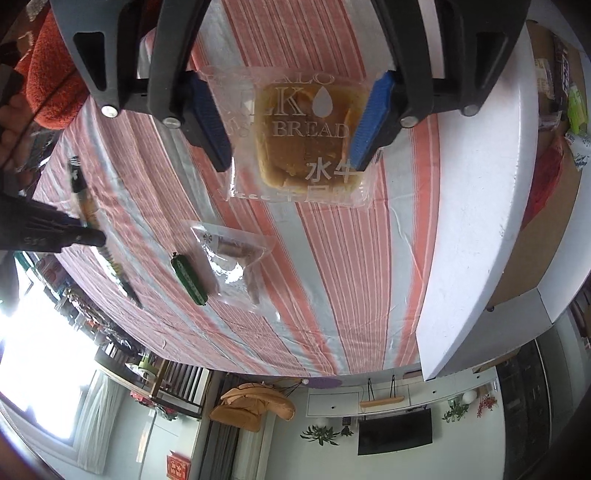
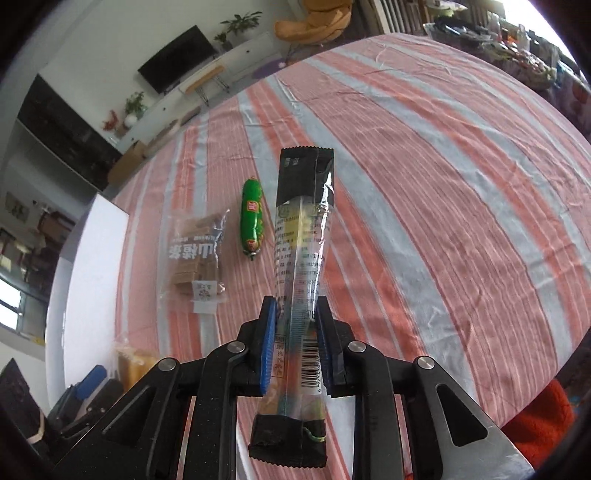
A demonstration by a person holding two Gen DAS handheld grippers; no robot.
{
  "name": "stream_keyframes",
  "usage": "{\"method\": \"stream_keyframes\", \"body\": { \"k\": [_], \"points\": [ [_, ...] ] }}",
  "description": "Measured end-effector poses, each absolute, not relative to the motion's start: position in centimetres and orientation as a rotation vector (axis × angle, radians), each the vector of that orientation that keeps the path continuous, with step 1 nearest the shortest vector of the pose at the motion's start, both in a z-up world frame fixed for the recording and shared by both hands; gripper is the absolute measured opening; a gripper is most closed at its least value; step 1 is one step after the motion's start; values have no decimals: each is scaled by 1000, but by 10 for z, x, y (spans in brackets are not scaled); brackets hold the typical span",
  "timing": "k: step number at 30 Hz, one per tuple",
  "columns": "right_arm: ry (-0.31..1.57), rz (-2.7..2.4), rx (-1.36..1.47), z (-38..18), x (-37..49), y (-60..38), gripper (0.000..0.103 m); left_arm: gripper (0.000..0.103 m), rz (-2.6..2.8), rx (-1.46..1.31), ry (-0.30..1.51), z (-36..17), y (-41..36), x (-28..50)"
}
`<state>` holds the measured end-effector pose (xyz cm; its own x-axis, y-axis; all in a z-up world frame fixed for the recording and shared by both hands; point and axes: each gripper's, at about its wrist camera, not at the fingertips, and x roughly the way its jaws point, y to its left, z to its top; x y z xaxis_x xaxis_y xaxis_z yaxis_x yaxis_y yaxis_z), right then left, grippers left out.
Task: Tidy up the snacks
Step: 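Carry the bread with the left tool while the right tool carries the stick snack into the box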
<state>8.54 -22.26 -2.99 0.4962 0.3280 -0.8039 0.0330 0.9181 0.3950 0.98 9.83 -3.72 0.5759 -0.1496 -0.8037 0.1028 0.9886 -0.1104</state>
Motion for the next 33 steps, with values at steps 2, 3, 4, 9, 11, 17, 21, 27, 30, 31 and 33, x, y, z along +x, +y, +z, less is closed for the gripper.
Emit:
{"method": "stream_keyframes", "body": {
  "k": [2,3,4,9,11,17,21,27,30,31,33],
  "points": [
    [1038,197,385,-26,82,-218,21,87,-152,-10,970,-44,95,13],
    [1039,205,390,-27,80,-214,21,87,-154,8,980,-48,93,14],
    [1044,214,396,-28,80,-213,21,89,-152,28,992,-52,92,16],
    [1064,265,393,-34,72,-195,21,99,-148,53,1037,-68,88,25],
    [1062,283,392,-32,69,-189,21,100,-141,53,1056,-73,87,29],
    [1026,326,400,-14,62,-182,21,77,-146,5,1023,-67,92,30],
    [992,361,422,8,58,-173,21,75,-173,-87,965,-37,101,19],
    [912,522,409,67,53,-116,21,76,-203,-207,778,55,144,-16],
    [875,643,378,99,49,-68,21,77,-106,-216,702,87,189,-35],
    [871,687,363,108,48,-48,21,77,-61,-213,689,92,205,-41],
    [874,775,323,120,45,-6,21,77,48,-207,676,99,240,-51]
  ]
}}
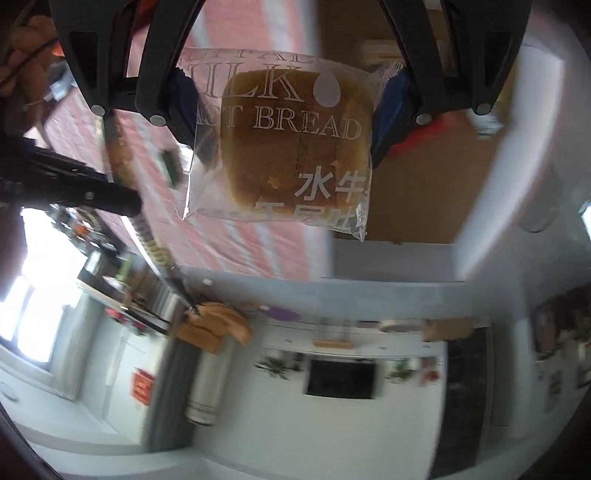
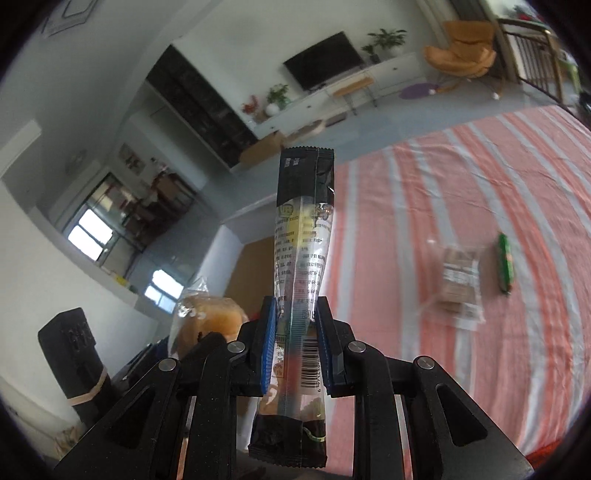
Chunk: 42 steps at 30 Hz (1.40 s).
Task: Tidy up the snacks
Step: 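Carry the bread with the left tool while the right tool carries the stick snack into the box, then release both snacks in the box and move both tools back over the table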
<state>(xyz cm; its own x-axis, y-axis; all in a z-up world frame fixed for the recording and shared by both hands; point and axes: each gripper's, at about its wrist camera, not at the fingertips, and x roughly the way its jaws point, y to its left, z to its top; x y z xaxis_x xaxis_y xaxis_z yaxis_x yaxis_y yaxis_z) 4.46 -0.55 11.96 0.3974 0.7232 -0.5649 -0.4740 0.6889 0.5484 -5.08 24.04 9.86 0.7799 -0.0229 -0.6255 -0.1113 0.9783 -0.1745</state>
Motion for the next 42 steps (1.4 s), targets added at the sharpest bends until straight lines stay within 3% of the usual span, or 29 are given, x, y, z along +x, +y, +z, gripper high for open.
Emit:
{"method": "stream_keyframes", "body": {
  "k": [5,8,10,15,18,21,24,34,42],
  "points": [
    [878,919,214,120,33,92,22,78,290,-216,673,88,314,-71],
    [901,960,204,104,32,130,34,81,387,-242,688,77,347,-76],
    [921,964,208,96,34,140,35,82,425,-250,688,73,361,-80],
    [855,918,169,102,30,123,42,97,469,-207,638,74,359,-79],
    [745,844,144,117,24,98,44,99,423,-189,612,74,341,-74],
    [622,733,119,123,13,62,56,99,322,-167,621,73,321,-65],
    [564,569,59,104,9,24,61,99,188,-129,643,70,280,-47],
    [830,45,111,-44,26,-122,61,99,-193,10,826,25,115,-18],
    [816,-85,185,-56,17,-154,62,99,-111,21,968,-57,58,32]
  ]
}}
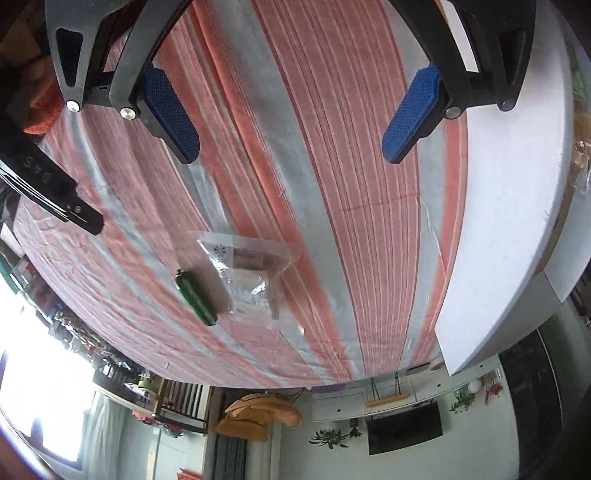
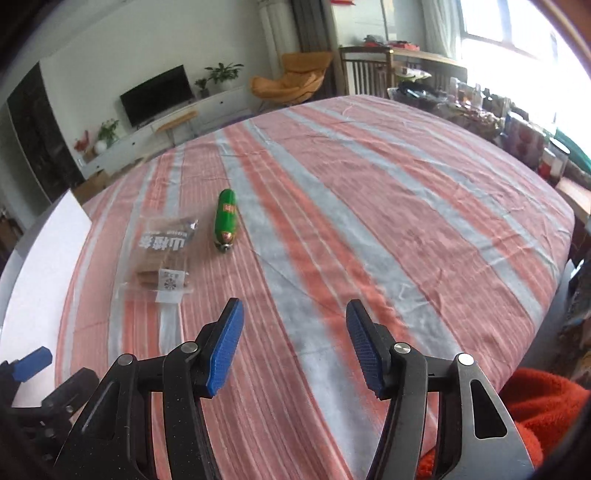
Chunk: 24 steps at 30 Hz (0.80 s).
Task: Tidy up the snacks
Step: 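Release both snacks in the box and move both tools back over the table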
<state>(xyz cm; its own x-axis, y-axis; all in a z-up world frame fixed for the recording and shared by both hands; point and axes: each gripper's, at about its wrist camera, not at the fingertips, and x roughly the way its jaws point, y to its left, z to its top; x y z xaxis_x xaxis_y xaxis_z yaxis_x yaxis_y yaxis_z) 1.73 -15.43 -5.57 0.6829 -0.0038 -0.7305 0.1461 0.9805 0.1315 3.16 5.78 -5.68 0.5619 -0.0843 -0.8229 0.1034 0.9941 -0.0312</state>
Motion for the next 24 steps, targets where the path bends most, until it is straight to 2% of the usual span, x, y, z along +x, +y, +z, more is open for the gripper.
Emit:
{"method": "stream_keyframes", "body": {
  "k": [10,24],
  "points": [
    [894,-93,192,-71,32,-178,62,99,-32,60,944,-72,47,62],
    [899,-85,212,-71,31,-181,62,99,-26,147,883,-51,15,116]
  ]
}}
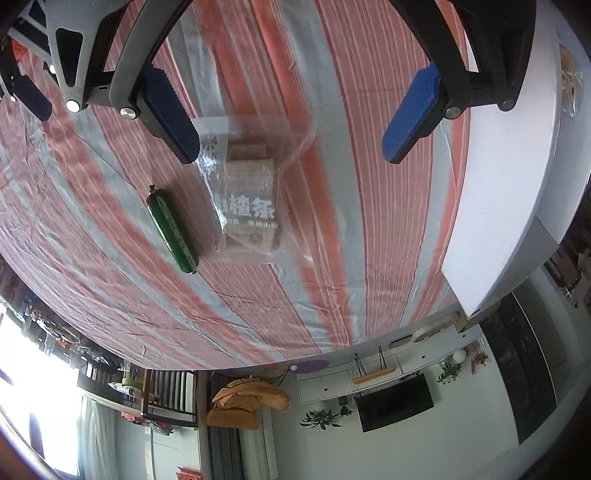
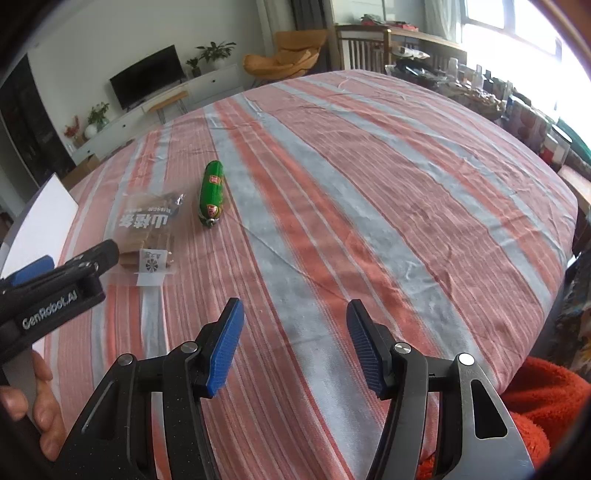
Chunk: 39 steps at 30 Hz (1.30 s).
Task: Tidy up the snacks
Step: 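Release both snacks in the box and move both tools back over the table, then lower the left tool onto the biscuit bag while the right tool grasps the green sausage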
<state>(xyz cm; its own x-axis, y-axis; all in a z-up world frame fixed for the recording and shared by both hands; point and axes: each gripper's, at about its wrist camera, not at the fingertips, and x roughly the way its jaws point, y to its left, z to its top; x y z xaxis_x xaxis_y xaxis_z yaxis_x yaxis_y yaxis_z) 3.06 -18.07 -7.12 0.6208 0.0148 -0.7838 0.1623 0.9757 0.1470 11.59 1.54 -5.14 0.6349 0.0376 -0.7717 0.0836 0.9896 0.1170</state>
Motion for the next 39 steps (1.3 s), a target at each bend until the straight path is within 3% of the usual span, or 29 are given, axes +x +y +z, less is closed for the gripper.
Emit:
{"method": "stream_keyframes", "body": {
  "k": [11,18,21,25,32,35,36,37,39],
  "points": [
    [897,-82,223,-71,31,-182,62,99,-76,38,1051,-73,13,191],
    [900,-79,233,-72,33,-182,62,98,-68,38,1098,-88,16,198],
    [902,-78,237,-73,34,-183,62,85,-83,50,1088,-87,14,193],
    [903,-77,251,-74,34,-185,62,51,-123,39,1070,-81,16,180],
    [905,-72,270,-75,34,-186,62,36,-137,-2,1051,-68,39,140],
    [909,-67,272,-76,34,-186,62,36,-148,-16,1048,-61,48,122],
    [910,-67,272,-76,35,-186,62,44,-151,-26,1046,-58,51,119],
    [912,-66,271,-76,35,-186,62,66,-153,-32,1046,-55,52,118],
    [914,-66,268,-77,35,-184,62,97,-150,-29,1022,-50,50,120]
  ]
}}
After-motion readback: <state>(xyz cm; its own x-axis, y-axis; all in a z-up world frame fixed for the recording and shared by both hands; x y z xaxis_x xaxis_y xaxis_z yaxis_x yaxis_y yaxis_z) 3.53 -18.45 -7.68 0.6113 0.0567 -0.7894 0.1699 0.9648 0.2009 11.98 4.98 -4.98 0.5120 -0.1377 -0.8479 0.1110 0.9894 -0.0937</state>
